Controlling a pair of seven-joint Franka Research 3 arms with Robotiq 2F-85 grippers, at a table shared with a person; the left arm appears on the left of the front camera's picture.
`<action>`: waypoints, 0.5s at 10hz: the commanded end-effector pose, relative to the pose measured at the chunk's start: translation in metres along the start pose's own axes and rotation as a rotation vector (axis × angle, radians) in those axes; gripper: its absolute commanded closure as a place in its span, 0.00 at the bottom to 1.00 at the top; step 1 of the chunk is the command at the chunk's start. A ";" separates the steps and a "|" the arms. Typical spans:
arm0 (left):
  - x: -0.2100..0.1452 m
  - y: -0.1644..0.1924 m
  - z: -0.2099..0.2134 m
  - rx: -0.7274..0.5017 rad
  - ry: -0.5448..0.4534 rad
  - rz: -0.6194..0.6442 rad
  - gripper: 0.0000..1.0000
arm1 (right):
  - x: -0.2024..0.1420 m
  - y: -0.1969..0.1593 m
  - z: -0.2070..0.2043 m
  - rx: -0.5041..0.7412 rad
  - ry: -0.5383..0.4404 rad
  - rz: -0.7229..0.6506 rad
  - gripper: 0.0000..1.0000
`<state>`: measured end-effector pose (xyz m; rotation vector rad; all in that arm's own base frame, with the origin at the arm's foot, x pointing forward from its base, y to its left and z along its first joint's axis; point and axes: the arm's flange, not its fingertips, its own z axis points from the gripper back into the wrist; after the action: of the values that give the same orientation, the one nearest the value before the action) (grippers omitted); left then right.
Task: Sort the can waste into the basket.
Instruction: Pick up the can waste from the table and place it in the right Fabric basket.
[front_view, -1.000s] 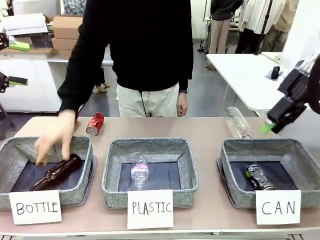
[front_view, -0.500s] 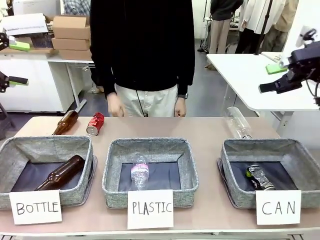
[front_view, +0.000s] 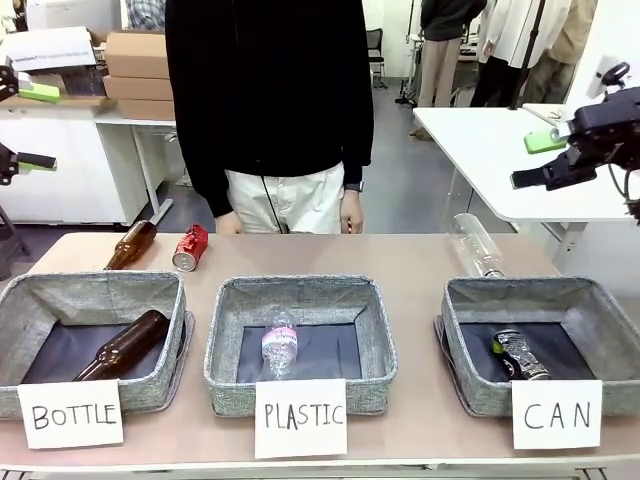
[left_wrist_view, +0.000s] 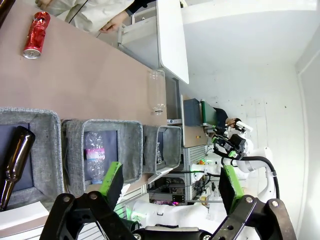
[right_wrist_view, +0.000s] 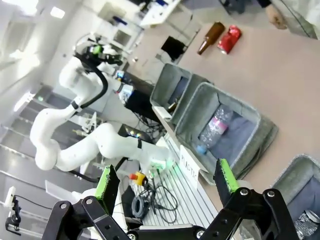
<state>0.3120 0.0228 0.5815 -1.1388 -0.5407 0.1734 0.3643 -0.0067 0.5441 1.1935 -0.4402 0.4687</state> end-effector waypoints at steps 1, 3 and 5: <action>0.001 0.001 -0.003 -0.021 -0.004 -0.019 0.00 | 0.004 0.003 0.007 0.001 0.016 -0.021 0.00; 0.001 0.001 -0.003 -0.021 -0.004 -0.019 0.00 | 0.004 0.003 0.007 0.001 0.016 -0.021 0.00; 0.001 0.001 -0.003 -0.021 -0.004 -0.019 0.00 | 0.004 0.003 0.007 0.001 0.016 -0.021 0.00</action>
<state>0.3120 0.0228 0.5815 -1.1390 -0.5407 0.1734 0.3632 -0.0104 0.5451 1.1902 -0.4386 0.4683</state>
